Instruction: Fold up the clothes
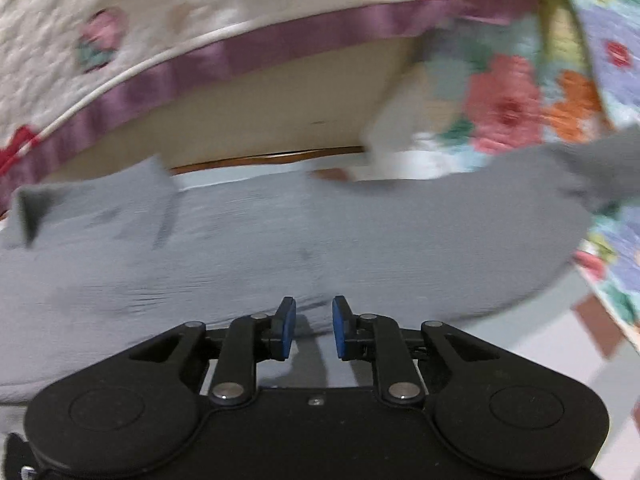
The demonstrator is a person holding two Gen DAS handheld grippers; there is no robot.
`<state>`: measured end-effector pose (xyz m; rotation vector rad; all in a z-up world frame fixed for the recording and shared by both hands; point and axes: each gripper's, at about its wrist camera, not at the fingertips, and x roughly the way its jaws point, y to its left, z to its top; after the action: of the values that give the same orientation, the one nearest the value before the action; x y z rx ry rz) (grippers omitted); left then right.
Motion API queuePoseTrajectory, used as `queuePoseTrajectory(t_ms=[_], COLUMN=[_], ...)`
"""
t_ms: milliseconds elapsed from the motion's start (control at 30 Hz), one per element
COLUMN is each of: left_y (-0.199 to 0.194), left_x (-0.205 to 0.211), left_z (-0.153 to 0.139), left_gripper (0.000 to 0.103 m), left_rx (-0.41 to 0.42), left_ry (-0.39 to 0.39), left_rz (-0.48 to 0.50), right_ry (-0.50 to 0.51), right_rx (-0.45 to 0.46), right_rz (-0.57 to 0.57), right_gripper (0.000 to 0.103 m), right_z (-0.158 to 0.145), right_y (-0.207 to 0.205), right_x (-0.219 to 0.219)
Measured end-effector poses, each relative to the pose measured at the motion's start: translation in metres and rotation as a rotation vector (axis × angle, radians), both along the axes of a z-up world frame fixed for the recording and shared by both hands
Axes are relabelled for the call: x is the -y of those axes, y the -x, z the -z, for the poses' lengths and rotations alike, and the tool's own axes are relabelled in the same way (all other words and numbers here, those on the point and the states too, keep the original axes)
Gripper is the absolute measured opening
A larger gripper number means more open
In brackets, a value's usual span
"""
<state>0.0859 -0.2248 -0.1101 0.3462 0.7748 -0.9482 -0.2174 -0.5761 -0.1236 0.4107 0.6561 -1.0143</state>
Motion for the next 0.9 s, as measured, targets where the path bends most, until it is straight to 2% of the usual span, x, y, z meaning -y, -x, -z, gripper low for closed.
queuePoseTrajectory(t_ms=[67,133,200,233,333,400,533,633,733,900], left_y=[0.014,0.025,0.036,0.043,0.065,0.089,0.146,0.183,0.216,0.248], left_x=[0.002,0.004,0.015,0.024,0.073,0.114,0.206,0.275,0.315,0.354], left_z=[-0.016,-0.027,-0.029,-0.028,-0.027,-0.027,-0.029,-0.018,-0.003,0.016], left_gripper=[0.044,0.046,0.047,0.047,0.047,0.048,0.049,0.049,0.049,0.049], left_rx=[0.06,0.064,0.04,0.024,-0.086,-0.111,-0.095,-0.125,-0.141,-0.163], left_ry=[0.024,0.07,0.094,0.094,0.087,0.085,0.112,0.13,0.138,0.13], left_rz=[0.029,0.059,0.094,0.116,0.217,0.311,0.513,0.623,0.693,0.757], right_ry=[-0.003,-0.035,-0.091,-0.141,-0.273,-0.296,-0.289,-0.308,-0.338,-0.367], right_rx=[0.041,0.109,0.184,0.22,0.267,0.283,0.366,0.414,0.461,0.498], right_rz=[0.062,0.105,0.144,0.16,0.157,0.148,0.198,0.247,0.283,0.345], right_gripper=[0.021,0.028,0.029,0.033,0.036,0.038,0.05,0.05,0.05,0.05], right_z=[-0.004,-0.007,-0.006,-0.003,0.009,0.013,0.016,0.022,0.028,0.033], right_y=[0.033,0.068,0.103,0.119,0.151,0.162,0.181,0.191,0.194,0.191], right_x=[0.011,0.025,0.042,0.051,0.074,0.083,0.106,0.126,0.144,0.166])
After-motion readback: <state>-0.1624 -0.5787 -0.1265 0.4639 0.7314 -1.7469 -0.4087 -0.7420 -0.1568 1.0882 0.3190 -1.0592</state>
